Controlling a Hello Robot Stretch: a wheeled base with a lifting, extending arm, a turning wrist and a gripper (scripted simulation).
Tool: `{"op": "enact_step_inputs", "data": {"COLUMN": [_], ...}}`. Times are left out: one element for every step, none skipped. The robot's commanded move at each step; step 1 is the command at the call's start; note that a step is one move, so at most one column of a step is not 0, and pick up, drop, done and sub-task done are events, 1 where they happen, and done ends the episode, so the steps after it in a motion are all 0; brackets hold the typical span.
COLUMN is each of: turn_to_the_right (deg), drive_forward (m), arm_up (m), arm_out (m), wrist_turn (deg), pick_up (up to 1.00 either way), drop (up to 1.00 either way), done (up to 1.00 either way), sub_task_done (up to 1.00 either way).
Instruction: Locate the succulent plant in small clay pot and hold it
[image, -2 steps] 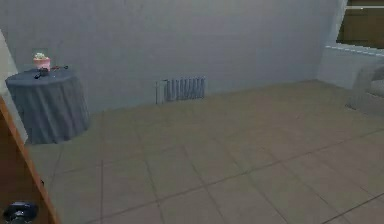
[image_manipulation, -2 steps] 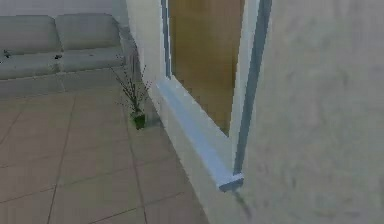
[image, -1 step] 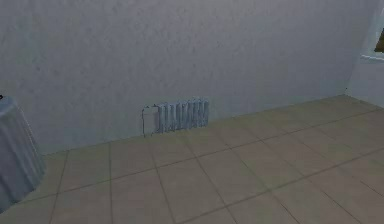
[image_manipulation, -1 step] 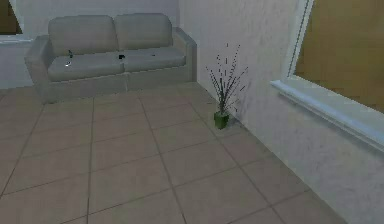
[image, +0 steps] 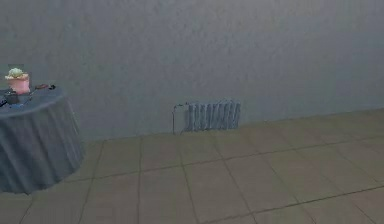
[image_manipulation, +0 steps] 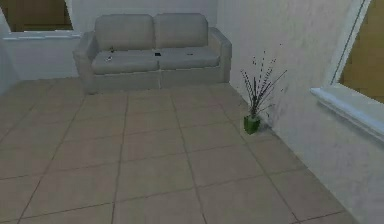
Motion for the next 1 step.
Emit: {"op": "enact_step_inputs", "data": {"turn_to_the_right": [0.0], "drive_forward": [0.05], "arm_up": [0.00], "arm_out": [0.00], "wrist_turn": [0.0], "pick_up": [0.00], "drop": [0.00], "done": [0.00], "sub_task_done": [0.00]}}
